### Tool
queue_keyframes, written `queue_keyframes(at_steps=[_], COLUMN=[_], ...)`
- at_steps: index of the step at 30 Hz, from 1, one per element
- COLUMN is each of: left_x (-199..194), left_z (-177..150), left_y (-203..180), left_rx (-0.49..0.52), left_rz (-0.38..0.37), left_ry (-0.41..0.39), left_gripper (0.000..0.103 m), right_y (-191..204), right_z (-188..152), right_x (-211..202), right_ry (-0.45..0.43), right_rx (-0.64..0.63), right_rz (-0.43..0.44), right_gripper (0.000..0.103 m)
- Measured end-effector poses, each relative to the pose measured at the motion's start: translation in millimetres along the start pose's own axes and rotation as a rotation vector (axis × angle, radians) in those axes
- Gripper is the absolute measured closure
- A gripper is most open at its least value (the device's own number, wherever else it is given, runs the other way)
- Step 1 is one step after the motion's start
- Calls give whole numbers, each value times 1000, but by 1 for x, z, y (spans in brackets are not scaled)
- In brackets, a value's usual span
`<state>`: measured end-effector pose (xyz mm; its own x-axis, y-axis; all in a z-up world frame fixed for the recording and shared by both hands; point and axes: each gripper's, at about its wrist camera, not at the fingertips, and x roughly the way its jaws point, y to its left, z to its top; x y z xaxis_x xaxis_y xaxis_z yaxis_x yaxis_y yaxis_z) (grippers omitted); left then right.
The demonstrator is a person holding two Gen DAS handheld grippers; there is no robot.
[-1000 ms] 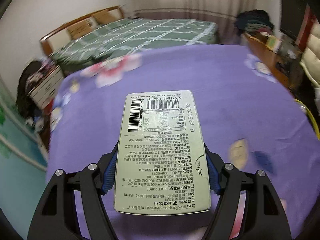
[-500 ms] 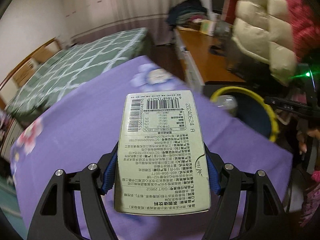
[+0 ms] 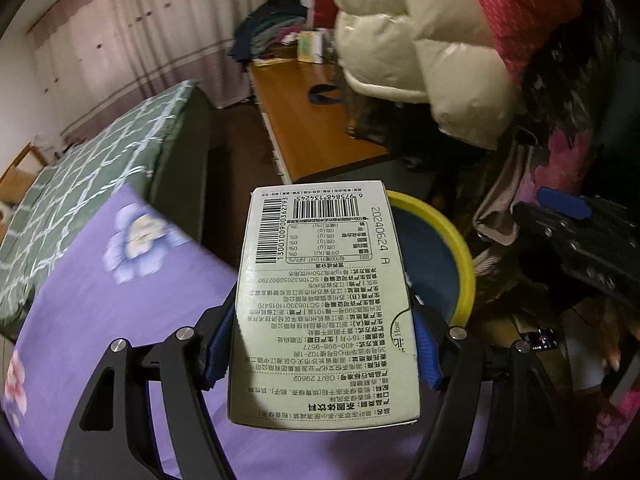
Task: Collect trash
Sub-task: 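Carry the box over the bin and open the left gripper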
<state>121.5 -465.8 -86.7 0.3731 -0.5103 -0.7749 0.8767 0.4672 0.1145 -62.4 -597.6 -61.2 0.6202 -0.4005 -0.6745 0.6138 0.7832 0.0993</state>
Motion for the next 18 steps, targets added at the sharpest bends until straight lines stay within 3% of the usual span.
queue_keyframes(at_steps=[6,9,10,11,12,18], left_x=[42,62,64,68,69,34], left_z=[18,24,23,24,24,18], left_y=[-27,-34,-34,-36,-36,-18], left_rx=[37,62,66,71,73,32], left_rz=[-29,-3,6,19,36,67], left_ry=[58,84,83,80,72,-5], left_gripper=[32,31,28,20,14,9], right_y=[-10,-12,-12,-12,-11,-5], right_z=[-5,-5,-5,-5,-4,-4], right_x=[-3,-4,-4,-5,-4,-10], right_ry=[6,11,13,14,15,6], right_rx=[7,8,8,6,5,6], right_rz=[-28,-35,-34,-36,-37,-12], right_gripper=[51,51,50,50,50,50])
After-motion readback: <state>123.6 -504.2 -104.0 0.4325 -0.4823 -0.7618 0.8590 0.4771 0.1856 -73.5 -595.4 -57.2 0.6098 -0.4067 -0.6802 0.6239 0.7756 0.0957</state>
